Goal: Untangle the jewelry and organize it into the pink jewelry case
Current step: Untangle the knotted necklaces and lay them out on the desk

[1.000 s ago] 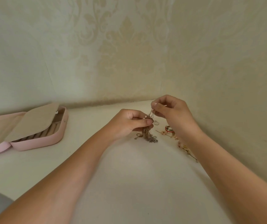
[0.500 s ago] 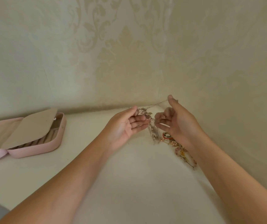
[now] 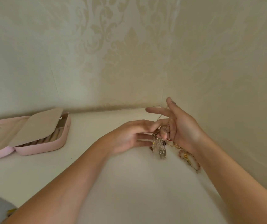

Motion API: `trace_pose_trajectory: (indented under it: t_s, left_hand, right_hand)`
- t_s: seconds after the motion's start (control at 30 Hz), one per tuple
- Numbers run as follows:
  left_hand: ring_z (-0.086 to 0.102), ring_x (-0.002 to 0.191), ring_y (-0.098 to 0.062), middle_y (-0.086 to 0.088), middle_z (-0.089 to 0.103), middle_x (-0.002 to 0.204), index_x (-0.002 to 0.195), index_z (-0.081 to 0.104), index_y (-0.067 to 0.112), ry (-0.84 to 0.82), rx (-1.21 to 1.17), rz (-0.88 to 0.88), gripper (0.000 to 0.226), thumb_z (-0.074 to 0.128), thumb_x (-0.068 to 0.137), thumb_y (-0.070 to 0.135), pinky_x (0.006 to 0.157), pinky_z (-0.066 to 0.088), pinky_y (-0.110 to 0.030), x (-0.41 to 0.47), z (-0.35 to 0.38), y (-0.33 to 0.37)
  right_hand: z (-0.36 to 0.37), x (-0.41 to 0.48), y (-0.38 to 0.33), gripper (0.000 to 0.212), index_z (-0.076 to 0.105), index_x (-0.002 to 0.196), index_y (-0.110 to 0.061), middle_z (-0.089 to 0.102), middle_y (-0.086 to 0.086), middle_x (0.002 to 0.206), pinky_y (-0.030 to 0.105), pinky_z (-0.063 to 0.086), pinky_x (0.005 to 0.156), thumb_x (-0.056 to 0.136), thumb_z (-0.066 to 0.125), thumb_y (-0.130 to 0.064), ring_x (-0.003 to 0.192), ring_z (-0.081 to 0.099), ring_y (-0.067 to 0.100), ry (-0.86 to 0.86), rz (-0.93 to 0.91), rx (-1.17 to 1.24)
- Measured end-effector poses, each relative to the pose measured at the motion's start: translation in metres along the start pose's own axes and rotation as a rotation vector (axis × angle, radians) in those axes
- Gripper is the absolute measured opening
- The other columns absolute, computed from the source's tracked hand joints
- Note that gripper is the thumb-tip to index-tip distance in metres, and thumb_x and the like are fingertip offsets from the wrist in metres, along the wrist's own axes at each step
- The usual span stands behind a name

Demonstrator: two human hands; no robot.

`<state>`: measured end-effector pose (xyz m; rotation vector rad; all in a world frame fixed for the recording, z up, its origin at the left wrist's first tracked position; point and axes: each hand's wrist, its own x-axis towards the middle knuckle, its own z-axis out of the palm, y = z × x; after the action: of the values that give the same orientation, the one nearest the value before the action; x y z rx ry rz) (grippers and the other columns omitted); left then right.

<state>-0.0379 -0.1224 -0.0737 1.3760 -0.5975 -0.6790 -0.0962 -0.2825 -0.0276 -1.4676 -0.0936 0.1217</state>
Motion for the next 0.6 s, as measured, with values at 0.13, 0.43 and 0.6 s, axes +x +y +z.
trace_pose_trajectory:
  t_s: [0.13, 0.43, 0.6]
  left_hand:
    - [0.065, 0.095, -0.024, -0.013, 0.068, 0.103, 0.101, 0.070, 0.008, -0.080, 0.018, -0.030, 0.019, 0.065, 0.083, 0.006, 0.086, 0.053, -0.036, -0.003, 0.003, 0.000]
    - [0.067, 0.082, -0.015, -0.007, 0.074, 0.090, 0.087, 0.077, 0.010, 0.306, -0.088, 0.127, 0.021, 0.070, 0.068, 0.015, 0.077, 0.055, -0.023, 0.007, -0.007, -0.004]
    - [0.069, 0.074, -0.015, -0.007, 0.073, 0.083, 0.081, 0.075, 0.005, 0.320, -0.260, 0.161, 0.016, 0.066, 0.068, 0.010, 0.073, 0.058, -0.025, 0.010, -0.006, -0.003]
  right_hand:
    - [0.001, -0.001, -0.001, 0.044, 0.068, 0.108, -0.010, 0.071, 0.013, 0.083, 0.019, 0.040, 0.043, 0.099, 0.039, -0.043, 0.037, 0.038, 0.015, 0.088, -0.107, -0.156]
    - [-0.019, 0.006, 0.000, 0.035, 0.069, 0.085, -0.007, 0.070, 0.005, 0.064, 0.025, 0.054, 0.080, 0.101, 0.045, -0.027, 0.077, 0.070, 0.017, 0.396, -0.120, -0.034]
    - [-0.020, 0.006, -0.001, 0.025, 0.061, 0.078, -0.005, 0.042, -0.002, 0.041, 0.022, 0.053, 0.051, 0.097, 0.048, -0.014, 0.041, 0.048, 0.010, 0.318, -0.063, 0.407]
